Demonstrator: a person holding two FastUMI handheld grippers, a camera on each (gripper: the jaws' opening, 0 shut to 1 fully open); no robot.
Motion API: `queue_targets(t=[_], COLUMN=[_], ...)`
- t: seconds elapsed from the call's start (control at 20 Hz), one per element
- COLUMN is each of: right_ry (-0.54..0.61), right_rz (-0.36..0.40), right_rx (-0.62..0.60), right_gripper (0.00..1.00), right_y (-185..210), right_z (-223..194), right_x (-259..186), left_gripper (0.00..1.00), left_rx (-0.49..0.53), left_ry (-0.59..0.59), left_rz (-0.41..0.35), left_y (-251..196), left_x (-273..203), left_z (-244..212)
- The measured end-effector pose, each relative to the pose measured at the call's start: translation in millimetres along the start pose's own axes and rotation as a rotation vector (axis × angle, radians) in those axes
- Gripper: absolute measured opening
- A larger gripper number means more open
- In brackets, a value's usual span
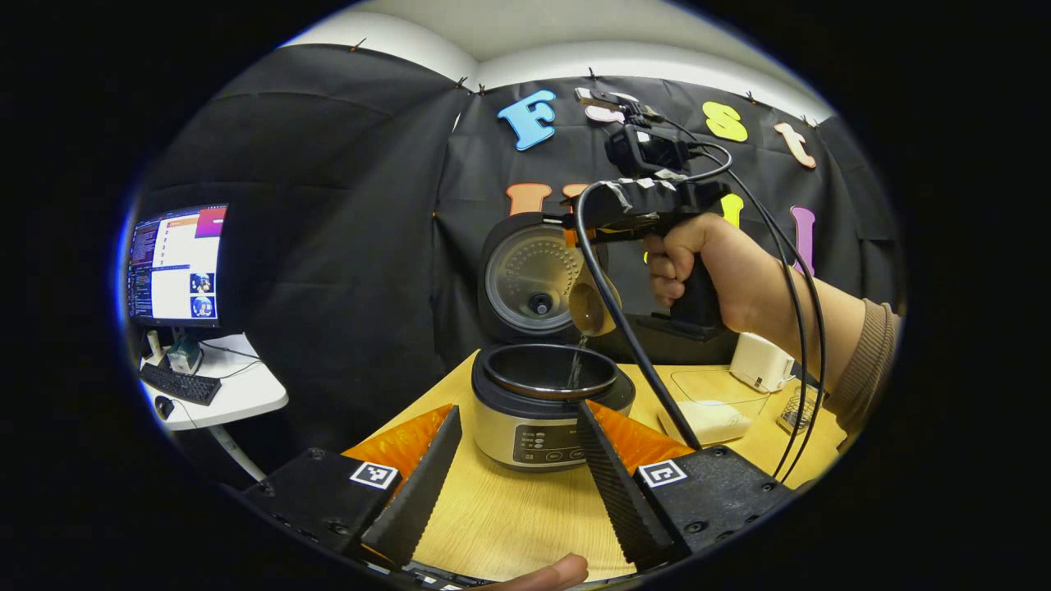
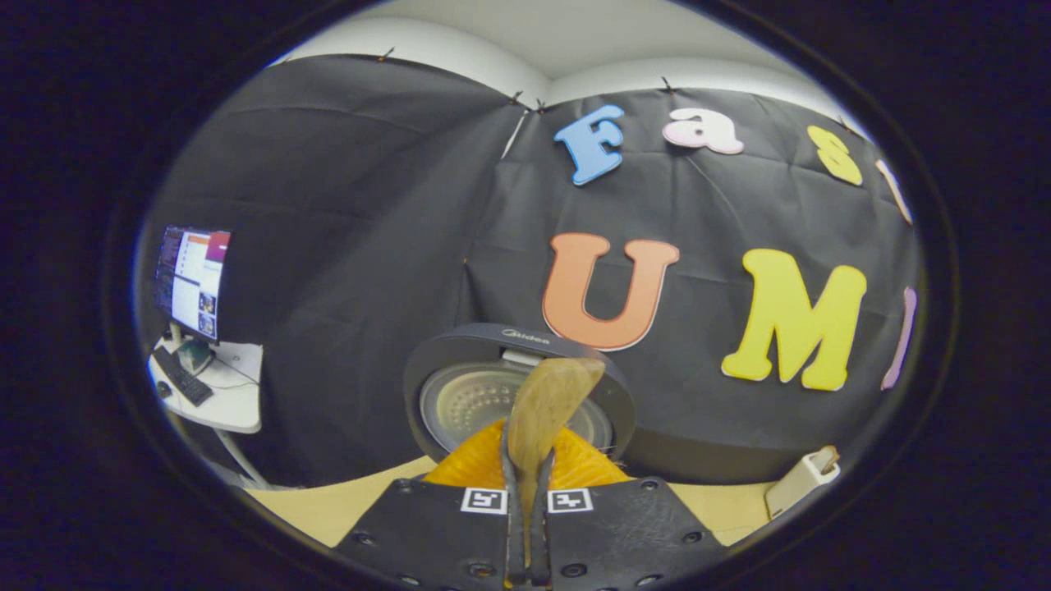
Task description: Close the left gripper, press the button to open the rice cooker; take a wooden spoon from the chopstick holder with the right hand, scoop a spoonful of rice and pour it into the rice cooker, then put the wooden spoon back into the chopstick holder.
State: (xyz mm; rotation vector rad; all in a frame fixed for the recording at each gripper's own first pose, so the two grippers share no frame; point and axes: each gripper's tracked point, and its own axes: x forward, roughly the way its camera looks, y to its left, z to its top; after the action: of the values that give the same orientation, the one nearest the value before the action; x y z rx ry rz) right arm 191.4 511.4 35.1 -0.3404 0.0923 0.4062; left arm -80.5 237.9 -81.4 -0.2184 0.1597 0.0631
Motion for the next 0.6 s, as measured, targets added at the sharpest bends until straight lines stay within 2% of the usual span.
queue_targets(t=[0.15,0.35,0.6], right_ry=[-0.028,-0.092,-0.121], right_rz=[0.007,0.019,0.045], right_rx=[-0.105,-0.345,-0.429], right_gripper=[0.03,0.03,0.03], right_y=[6,13,27], right_z=[16,30,29], right_x=[-1,-12,-18], left_gripper=[0.91,0.91,0.91], left_rx=[-0.006,-0.003,0.013], left_ry=[0.001,0.007,0.022], left_rz=[-0.001,0.002,0.006], left_y=[0,1,-3], left_x=[0,3,6], left_z=[0,-2,-6])
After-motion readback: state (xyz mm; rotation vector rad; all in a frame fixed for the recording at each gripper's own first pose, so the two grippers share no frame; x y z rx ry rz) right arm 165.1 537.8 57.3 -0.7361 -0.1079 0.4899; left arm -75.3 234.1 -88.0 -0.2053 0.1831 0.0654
